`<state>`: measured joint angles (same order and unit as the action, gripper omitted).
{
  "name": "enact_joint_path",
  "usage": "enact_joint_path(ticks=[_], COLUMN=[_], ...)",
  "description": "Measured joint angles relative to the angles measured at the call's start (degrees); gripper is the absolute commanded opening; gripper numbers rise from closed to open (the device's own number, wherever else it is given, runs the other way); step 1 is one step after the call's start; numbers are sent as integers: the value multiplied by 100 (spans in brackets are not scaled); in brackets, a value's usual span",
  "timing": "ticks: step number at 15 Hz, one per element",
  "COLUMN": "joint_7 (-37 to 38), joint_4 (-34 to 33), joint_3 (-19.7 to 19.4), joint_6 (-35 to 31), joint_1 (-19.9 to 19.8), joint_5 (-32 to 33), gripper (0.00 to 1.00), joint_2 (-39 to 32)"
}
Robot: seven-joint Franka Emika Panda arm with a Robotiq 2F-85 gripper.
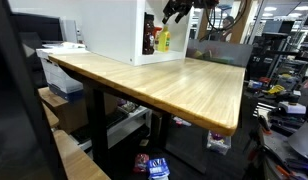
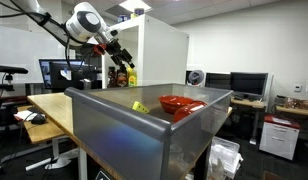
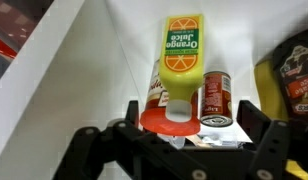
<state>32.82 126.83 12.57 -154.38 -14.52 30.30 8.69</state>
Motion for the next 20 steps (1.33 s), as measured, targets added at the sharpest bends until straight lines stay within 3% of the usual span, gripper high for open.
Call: enact_joint_path(ticks=[18, 20], joint_7=[75, 76], joint_4=[-79, -173], joint_3=[-27, -27], joint_6=[-264, -278], joint_1=[-96, -97], joint_5=[83, 143], gripper=[100, 75], joint_2=[-298, -378])
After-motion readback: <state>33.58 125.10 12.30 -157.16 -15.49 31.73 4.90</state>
